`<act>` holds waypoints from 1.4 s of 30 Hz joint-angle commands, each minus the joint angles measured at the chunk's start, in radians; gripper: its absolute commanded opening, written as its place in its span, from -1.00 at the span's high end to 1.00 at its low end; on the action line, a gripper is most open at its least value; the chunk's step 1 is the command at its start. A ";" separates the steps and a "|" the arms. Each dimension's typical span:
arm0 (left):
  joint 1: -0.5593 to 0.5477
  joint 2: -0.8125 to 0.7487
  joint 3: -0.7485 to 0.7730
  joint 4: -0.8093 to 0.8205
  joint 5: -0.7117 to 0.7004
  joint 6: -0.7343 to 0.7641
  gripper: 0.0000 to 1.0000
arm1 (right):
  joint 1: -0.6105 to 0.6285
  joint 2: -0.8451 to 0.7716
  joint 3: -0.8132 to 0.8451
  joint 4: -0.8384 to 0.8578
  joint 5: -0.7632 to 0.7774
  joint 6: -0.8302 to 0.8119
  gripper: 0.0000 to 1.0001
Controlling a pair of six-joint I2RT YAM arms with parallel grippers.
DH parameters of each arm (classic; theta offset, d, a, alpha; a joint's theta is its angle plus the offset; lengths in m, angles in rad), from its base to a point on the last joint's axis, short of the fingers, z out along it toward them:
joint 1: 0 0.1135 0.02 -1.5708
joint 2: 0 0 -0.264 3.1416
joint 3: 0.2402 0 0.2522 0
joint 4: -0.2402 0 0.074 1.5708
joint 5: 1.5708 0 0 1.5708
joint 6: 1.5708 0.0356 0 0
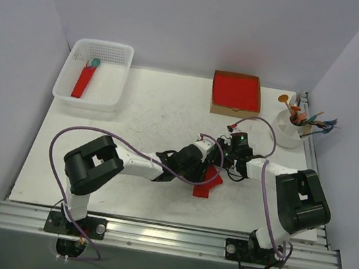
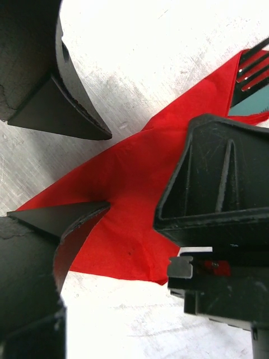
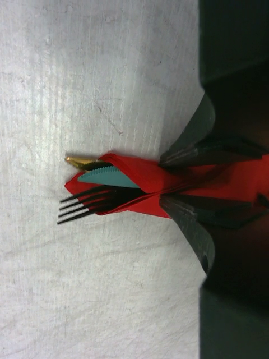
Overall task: Place the utensils on the paper napkin and roll it up
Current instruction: Pick up the utensils from the center of the board.
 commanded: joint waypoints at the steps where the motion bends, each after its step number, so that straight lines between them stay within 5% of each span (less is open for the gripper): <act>1: -0.001 -0.004 0.018 -0.031 0.002 0.017 -0.13 | 0.010 0.052 -0.048 -0.166 0.027 0.002 0.50; 10: -0.001 -0.017 0.017 -0.028 -0.001 0.014 -0.14 | 0.010 0.050 -0.044 -0.166 0.023 -0.003 1.00; 26: 0.079 -0.264 -0.097 -0.071 0.030 -0.014 -0.22 | 0.010 -0.016 -0.062 -0.113 -0.007 0.017 1.00; 42: 0.104 -0.328 -0.209 0.009 0.035 -0.060 -0.36 | 0.010 -0.183 -0.054 -0.122 -0.023 0.019 1.00</act>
